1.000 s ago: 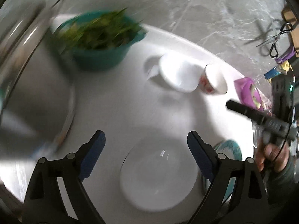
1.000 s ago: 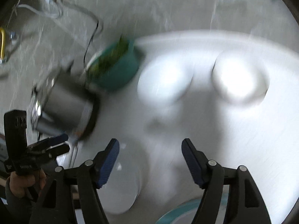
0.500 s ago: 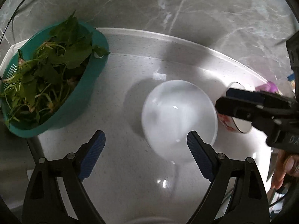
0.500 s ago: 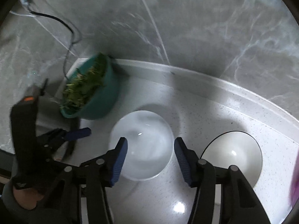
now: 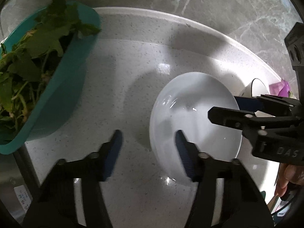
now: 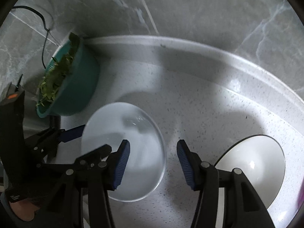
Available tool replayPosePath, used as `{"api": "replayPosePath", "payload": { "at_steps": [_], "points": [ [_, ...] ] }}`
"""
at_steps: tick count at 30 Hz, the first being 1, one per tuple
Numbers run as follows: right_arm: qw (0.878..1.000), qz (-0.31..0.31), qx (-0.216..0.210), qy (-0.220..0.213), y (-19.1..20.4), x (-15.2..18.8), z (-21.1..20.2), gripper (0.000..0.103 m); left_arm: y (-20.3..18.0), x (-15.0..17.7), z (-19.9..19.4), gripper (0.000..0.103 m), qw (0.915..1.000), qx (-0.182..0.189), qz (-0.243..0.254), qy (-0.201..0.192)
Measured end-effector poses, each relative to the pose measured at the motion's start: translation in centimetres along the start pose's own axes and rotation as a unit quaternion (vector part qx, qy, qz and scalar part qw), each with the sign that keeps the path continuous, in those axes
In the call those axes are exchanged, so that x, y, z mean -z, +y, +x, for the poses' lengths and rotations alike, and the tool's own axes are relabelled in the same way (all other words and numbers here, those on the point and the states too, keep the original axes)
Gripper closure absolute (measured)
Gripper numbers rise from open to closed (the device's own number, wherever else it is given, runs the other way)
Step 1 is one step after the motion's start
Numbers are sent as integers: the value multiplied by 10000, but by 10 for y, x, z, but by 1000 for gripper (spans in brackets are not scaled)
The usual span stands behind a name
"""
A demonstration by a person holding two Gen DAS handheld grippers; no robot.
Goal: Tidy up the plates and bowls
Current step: 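Move both grippers to the rim of the small white bowl, then close both grippers on the small white bowl rim and lift it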
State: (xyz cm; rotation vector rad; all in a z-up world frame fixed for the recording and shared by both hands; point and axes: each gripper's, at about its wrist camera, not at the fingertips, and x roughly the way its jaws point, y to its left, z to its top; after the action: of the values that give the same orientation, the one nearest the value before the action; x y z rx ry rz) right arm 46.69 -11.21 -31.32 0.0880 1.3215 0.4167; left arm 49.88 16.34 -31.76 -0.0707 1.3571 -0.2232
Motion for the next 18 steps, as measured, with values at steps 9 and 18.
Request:
{"api": "replayPosePath", "payload": {
  "at_steps": [9,18],
  "points": [
    [10000,-9,47,81,-4,4,4,93,-7,4,18,88,9998,122,150,102],
    [9999,-84,59,29,-2,6,4,93,-12,6,10,88,9998,110,160,84]
  ]
}}
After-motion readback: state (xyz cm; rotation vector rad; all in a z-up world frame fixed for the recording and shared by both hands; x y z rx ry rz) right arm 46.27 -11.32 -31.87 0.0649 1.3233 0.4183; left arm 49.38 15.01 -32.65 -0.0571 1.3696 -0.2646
